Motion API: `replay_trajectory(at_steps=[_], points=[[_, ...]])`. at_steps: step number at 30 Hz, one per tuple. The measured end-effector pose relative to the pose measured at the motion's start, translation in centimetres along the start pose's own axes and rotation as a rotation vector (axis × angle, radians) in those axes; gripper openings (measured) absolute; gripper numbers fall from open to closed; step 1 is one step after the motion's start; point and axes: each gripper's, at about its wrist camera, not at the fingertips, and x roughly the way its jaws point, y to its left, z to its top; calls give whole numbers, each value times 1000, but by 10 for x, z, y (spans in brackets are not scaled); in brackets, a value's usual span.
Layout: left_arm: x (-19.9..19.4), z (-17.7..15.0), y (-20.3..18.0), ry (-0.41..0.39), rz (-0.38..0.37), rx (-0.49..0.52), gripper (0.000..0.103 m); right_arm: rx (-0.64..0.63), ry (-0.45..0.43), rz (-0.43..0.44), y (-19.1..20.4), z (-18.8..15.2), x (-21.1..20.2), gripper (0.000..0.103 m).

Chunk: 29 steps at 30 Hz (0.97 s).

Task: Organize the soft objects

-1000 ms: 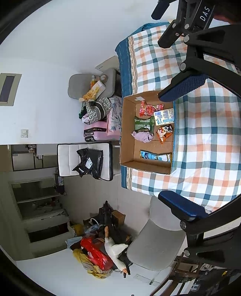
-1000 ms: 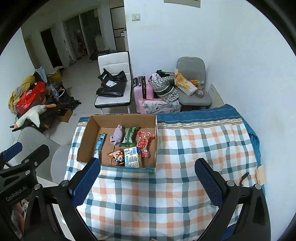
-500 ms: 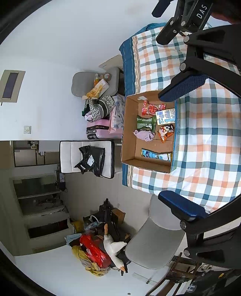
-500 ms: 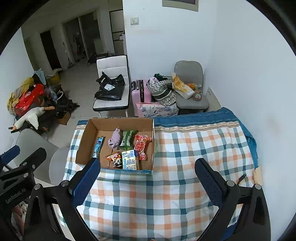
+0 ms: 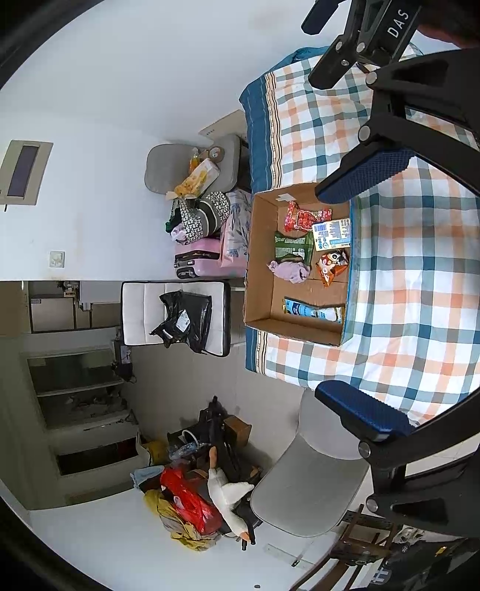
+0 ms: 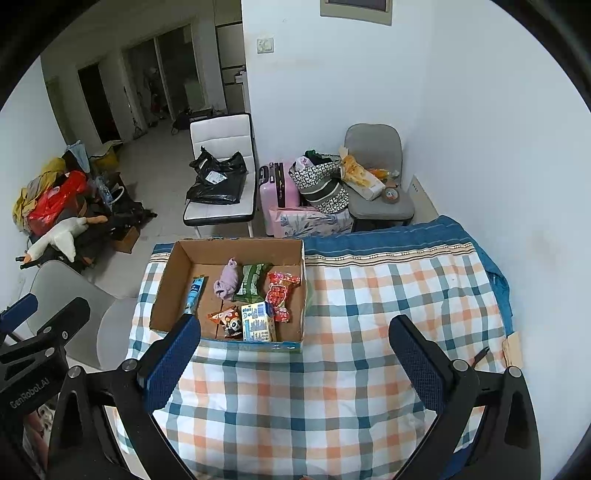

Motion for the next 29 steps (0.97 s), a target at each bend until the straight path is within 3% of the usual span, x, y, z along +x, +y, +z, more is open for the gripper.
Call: replay_trajectory(at_steps=[29], points=[[5,-2,-1,16,1,-9,98,2,14,-5,5,4,5,103]])
